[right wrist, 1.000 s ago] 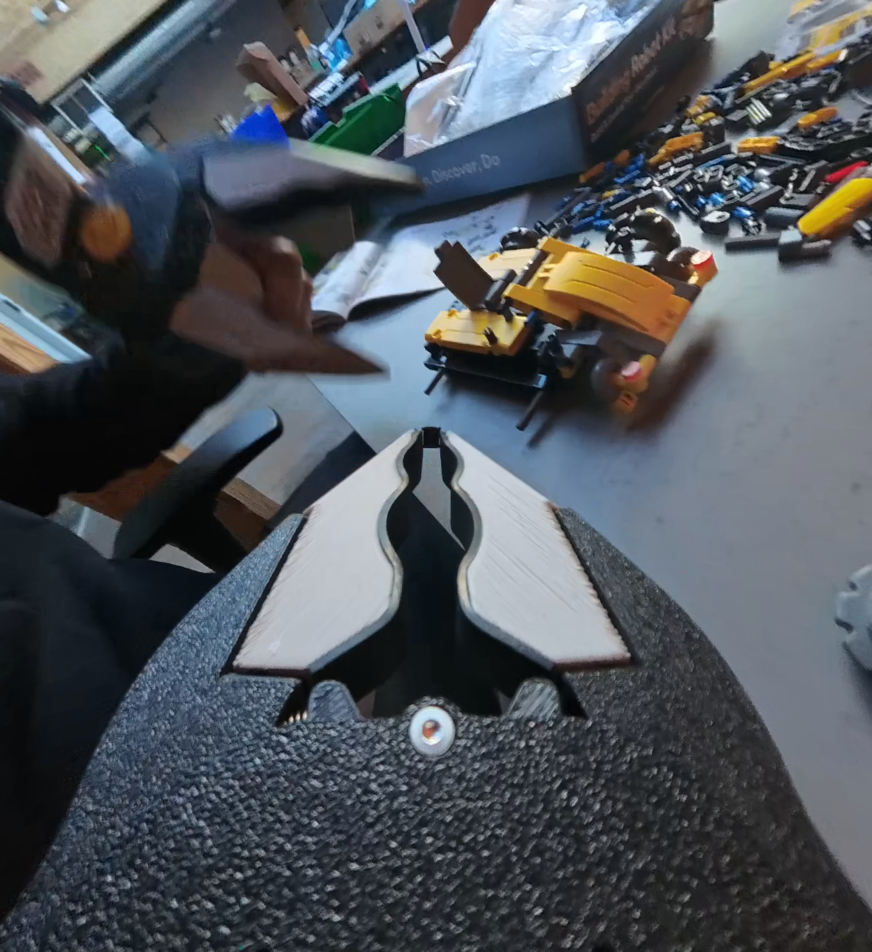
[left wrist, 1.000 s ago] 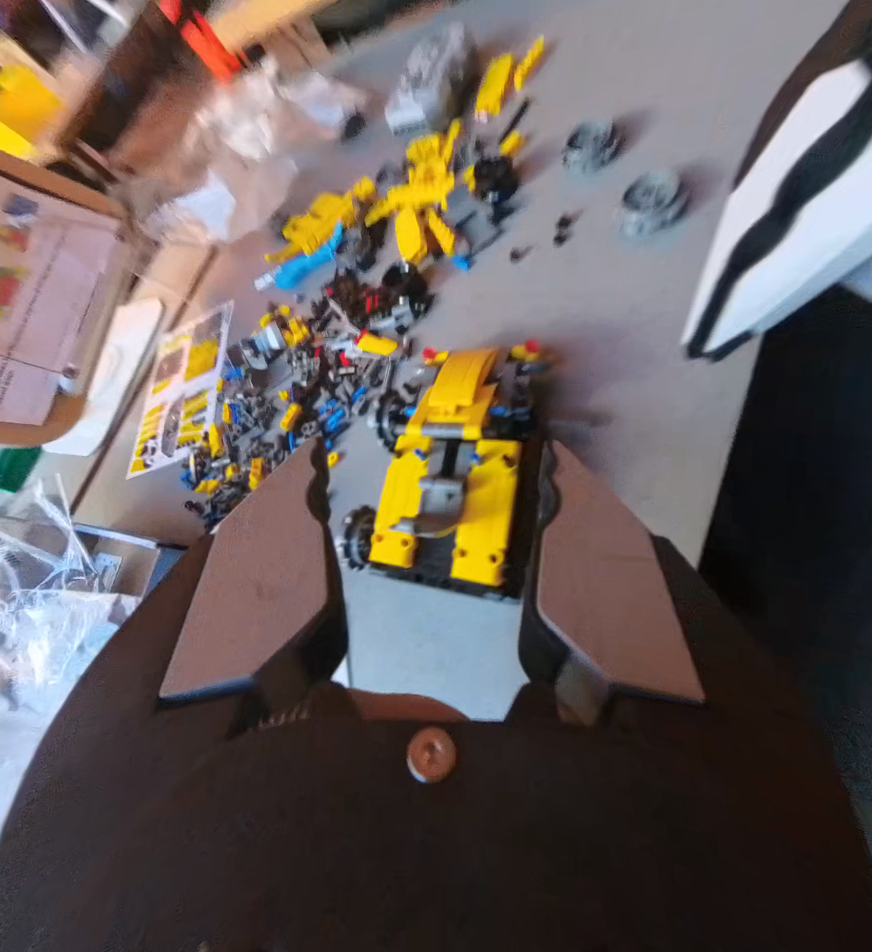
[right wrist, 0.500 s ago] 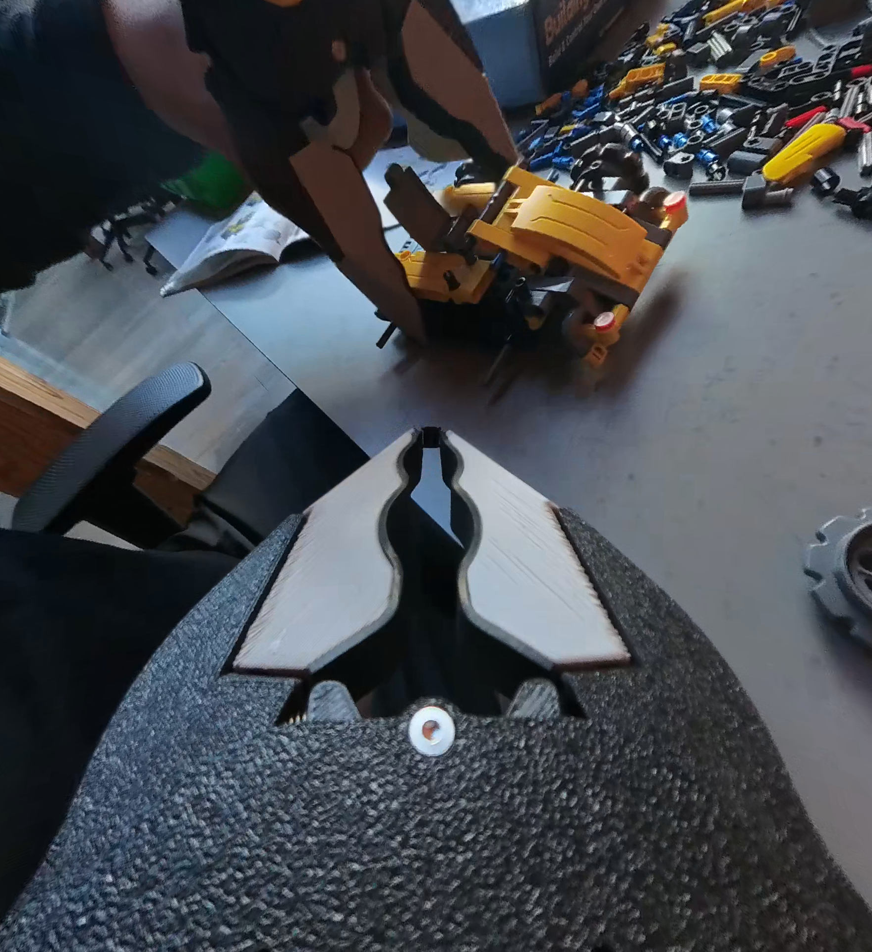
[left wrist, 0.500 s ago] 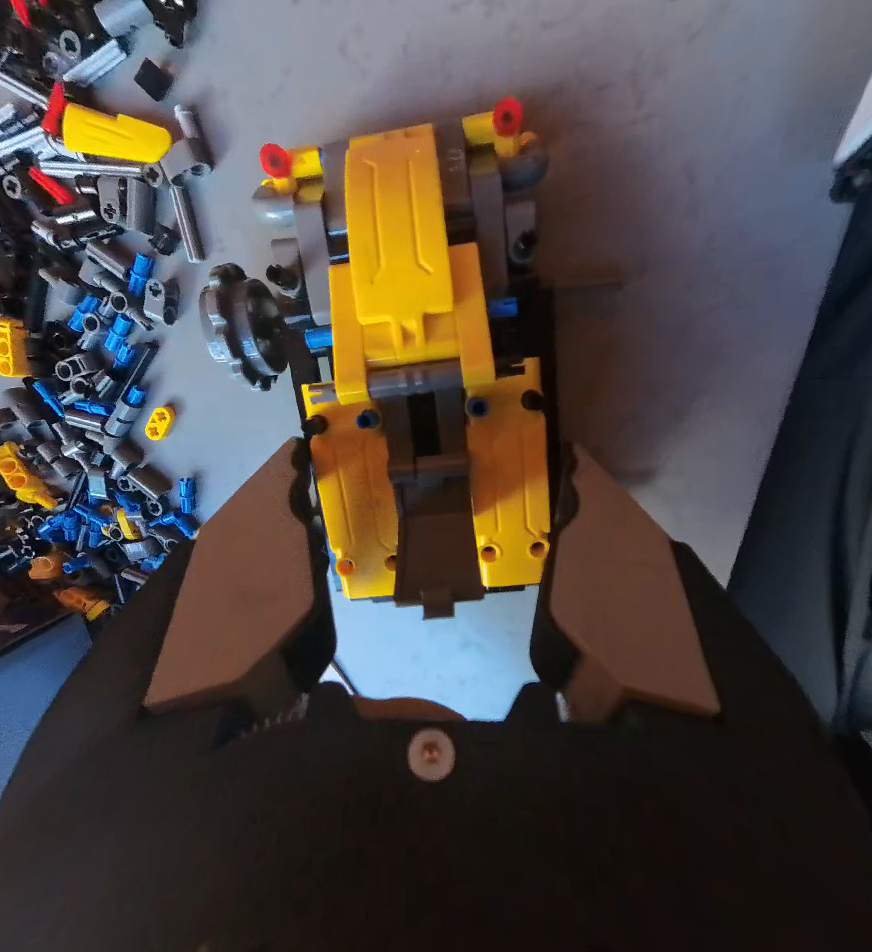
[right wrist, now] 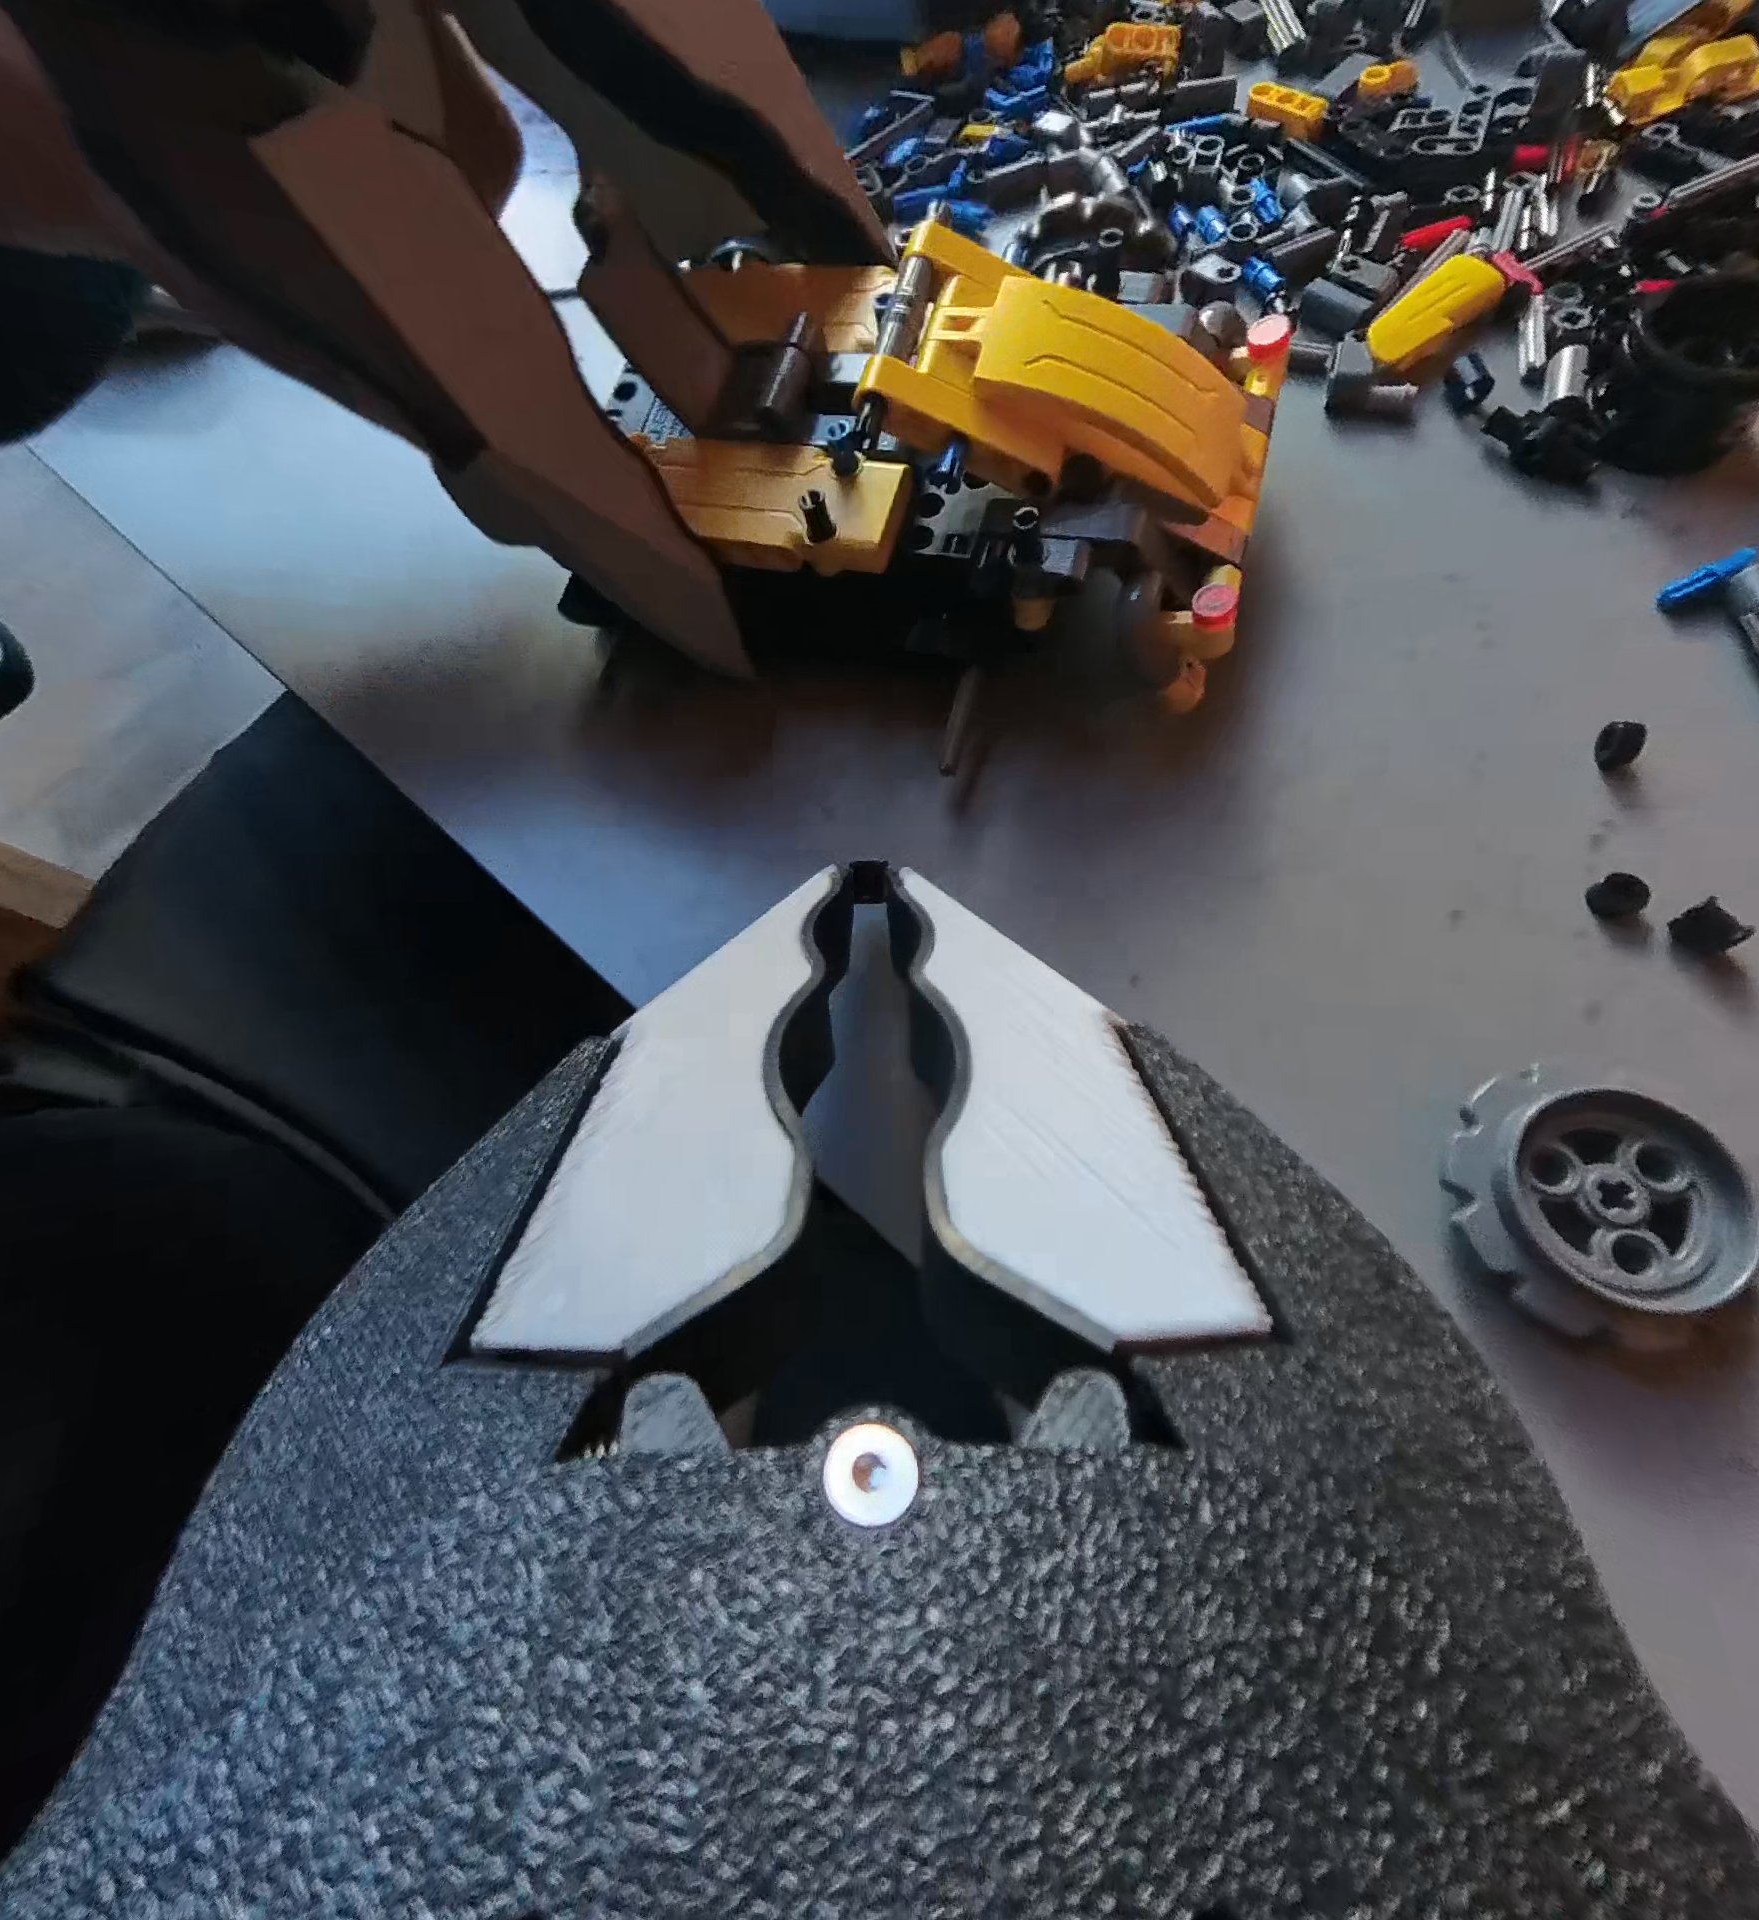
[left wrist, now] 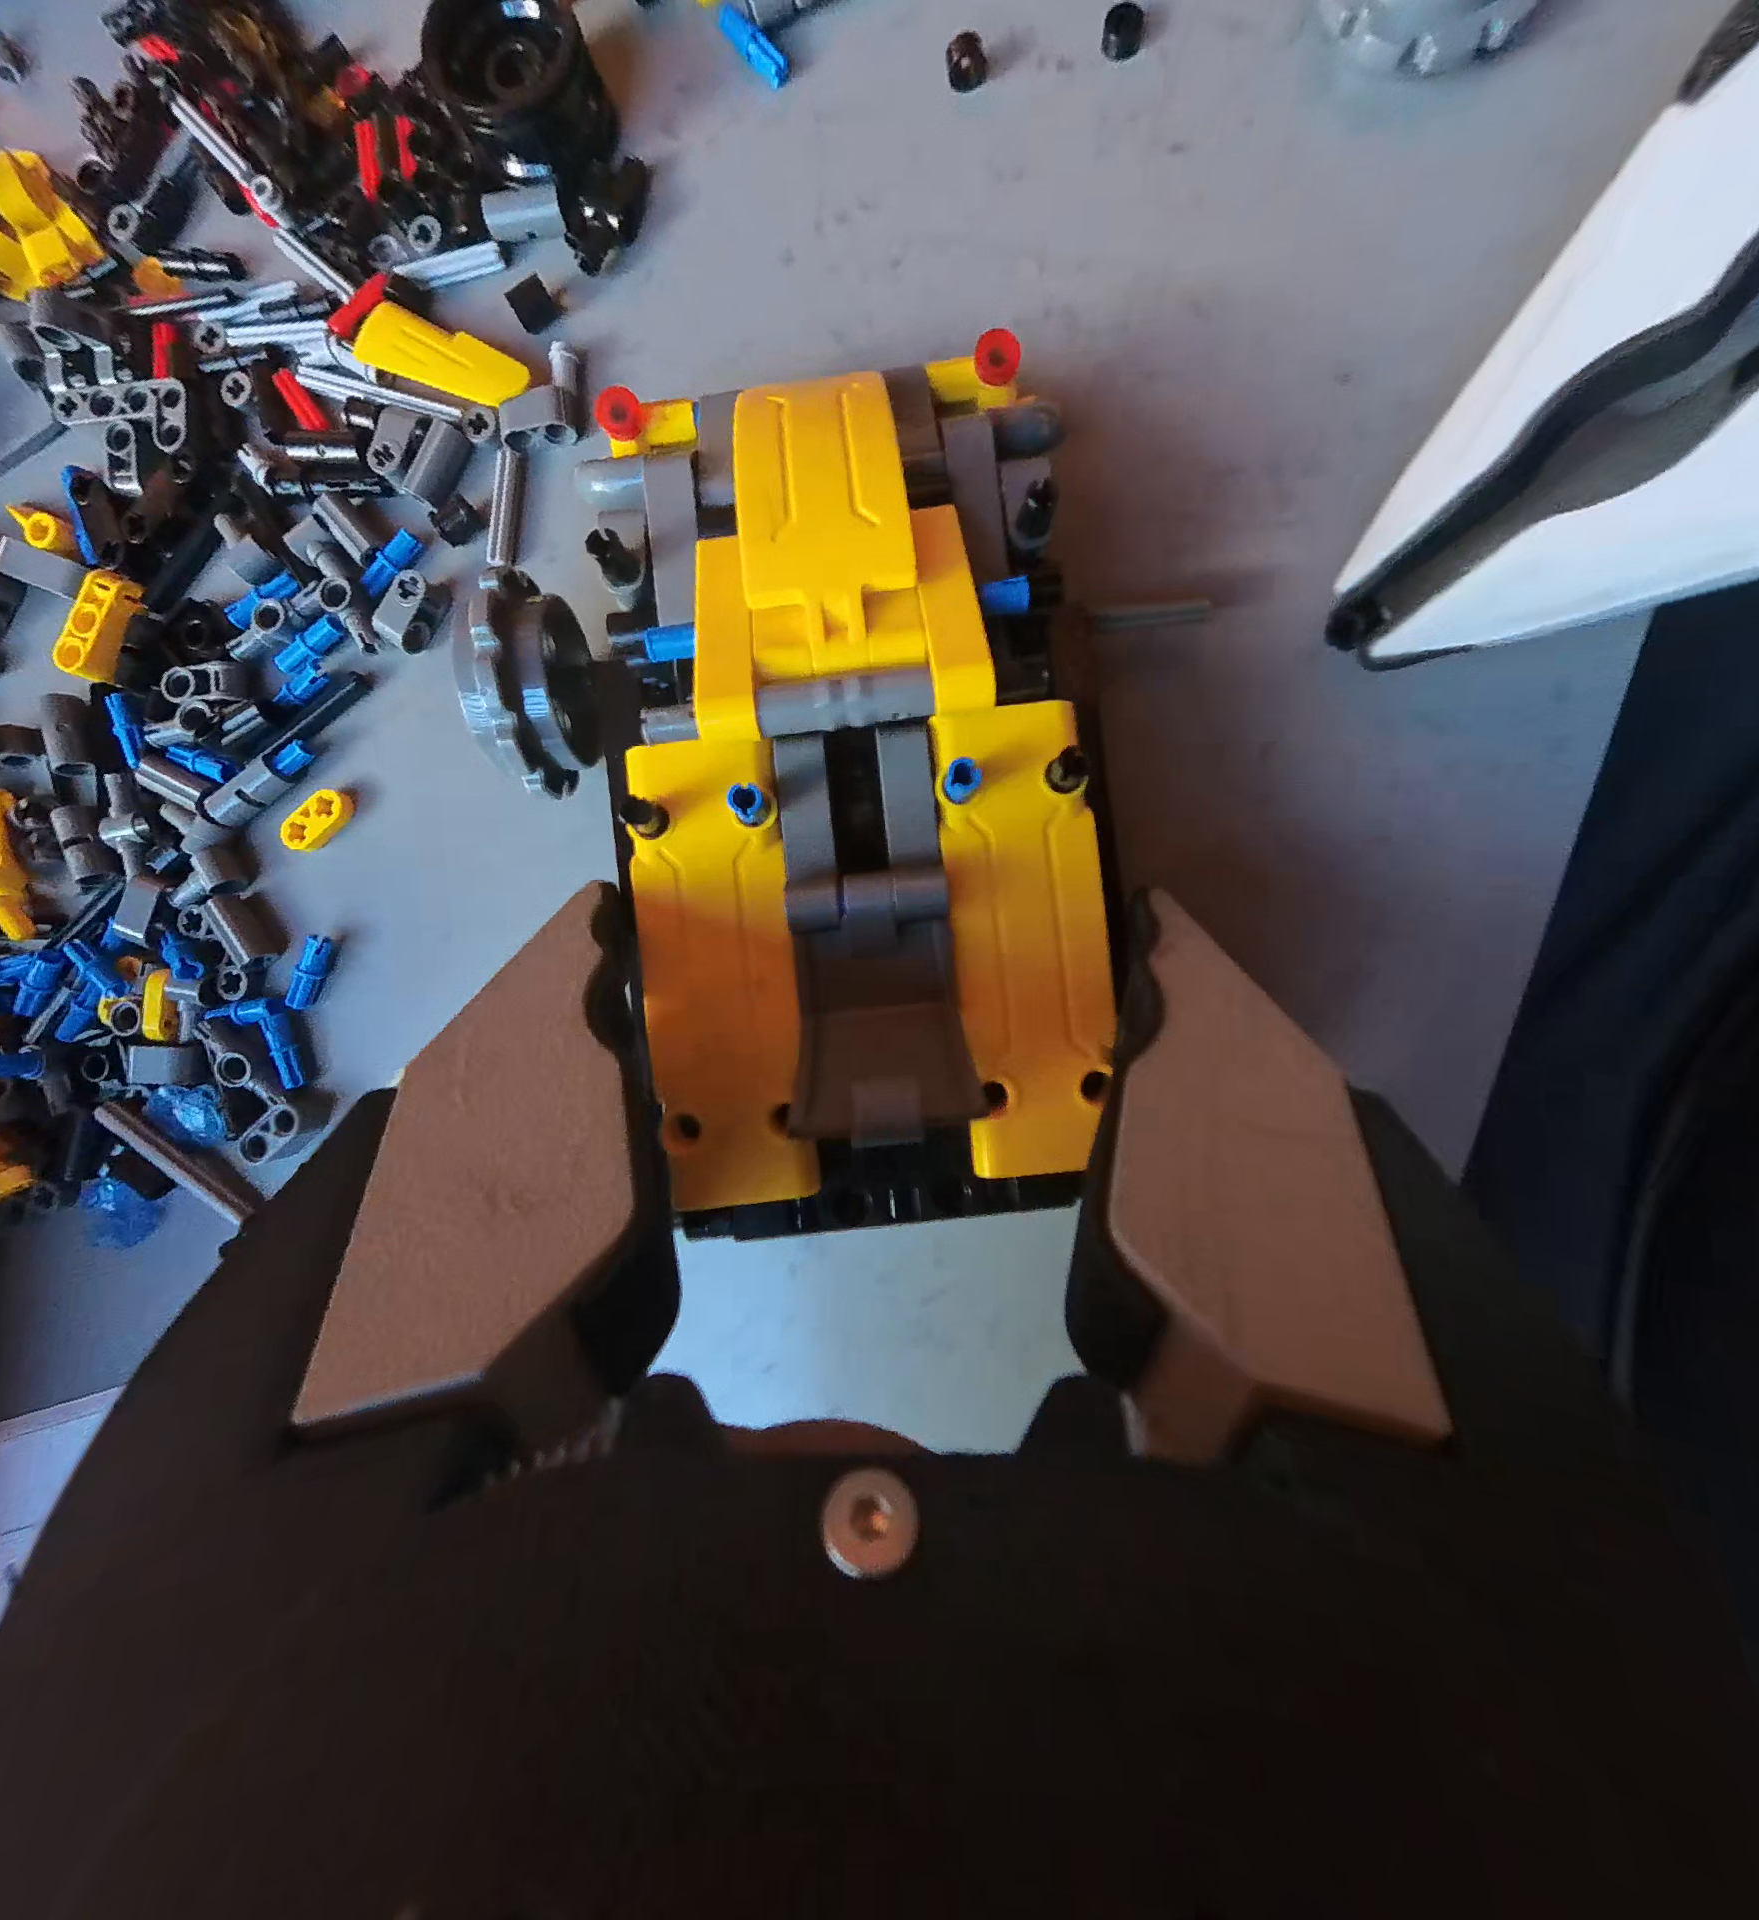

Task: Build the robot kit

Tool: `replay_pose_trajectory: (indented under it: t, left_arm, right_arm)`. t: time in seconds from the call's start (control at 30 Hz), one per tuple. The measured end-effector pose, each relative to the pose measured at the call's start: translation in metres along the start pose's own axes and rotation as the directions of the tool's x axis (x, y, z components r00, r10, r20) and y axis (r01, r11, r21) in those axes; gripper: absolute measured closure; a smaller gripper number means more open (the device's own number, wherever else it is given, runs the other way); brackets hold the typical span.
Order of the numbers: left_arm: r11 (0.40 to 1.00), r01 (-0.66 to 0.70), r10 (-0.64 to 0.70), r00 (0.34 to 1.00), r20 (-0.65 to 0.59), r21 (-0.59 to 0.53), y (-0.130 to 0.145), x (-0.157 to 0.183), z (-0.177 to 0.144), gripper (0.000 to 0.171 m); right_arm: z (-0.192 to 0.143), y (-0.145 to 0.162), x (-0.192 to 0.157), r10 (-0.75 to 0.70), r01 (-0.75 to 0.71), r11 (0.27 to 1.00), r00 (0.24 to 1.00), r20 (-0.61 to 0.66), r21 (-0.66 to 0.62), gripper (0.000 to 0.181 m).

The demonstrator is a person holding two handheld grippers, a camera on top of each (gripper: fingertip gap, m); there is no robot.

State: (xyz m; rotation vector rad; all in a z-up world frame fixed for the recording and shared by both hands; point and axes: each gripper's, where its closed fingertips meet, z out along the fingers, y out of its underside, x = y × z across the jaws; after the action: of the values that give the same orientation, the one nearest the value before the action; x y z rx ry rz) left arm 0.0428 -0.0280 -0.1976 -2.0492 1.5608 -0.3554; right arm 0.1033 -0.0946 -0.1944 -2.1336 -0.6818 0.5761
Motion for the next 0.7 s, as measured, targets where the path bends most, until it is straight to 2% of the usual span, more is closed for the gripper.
replay_pose_trajectory:
  t: [0.3,0.7]
  left_arm:
    - [0.989,0.002,-0.001,1.000,-0.001,0.148,-0.001,0.005,-0.003,0.080]
    - [0.977,0.014,-0.015,1.000,0.001,0.212,-0.008,0.007,0.000,0.080]
  right_arm:
    - [0.008,-0.004,0.014,-0.065,0.063,0.997,0.996,-0.056,-0.032,0.175]
    - [0.008,-0.004,0.016,0.008,-0.009,0.999,0.999,-0.038,-0.039,0.175]
